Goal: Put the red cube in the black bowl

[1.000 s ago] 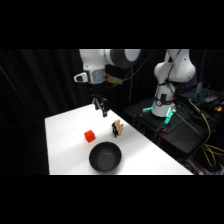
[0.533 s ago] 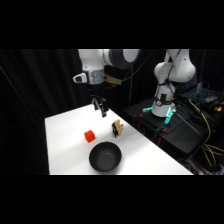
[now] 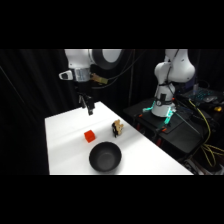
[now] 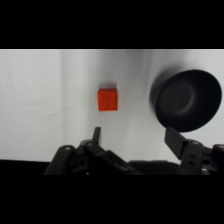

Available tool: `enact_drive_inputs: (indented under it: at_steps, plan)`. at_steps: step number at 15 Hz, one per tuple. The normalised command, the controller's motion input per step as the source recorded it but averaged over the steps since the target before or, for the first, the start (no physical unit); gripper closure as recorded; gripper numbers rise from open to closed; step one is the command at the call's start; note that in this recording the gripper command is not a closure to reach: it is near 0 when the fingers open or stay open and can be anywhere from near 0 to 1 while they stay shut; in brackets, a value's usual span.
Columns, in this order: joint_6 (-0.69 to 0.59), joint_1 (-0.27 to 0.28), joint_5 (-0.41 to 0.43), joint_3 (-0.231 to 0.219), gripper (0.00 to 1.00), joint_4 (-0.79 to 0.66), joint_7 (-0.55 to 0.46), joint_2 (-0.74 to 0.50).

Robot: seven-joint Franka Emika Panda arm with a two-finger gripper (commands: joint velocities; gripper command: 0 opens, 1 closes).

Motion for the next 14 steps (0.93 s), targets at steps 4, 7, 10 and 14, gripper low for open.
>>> enact_drive_inputs:
  at_steps: [4,7,10,14]
  plan:
    - [0.11,-0.149,0.152,0.041,0.0,0.29,-0.39,0.32]
    - [0.08,-0.152,0.189,0.088,0.0,0.23,-0.33,0.26]
    - [0.1,-0.136,0.17,0.105,0.0,0.2,-0.25,0.25]
    - [0.12,-0.12,0.145,0.105,0.0,0.15,-0.19,0.21]
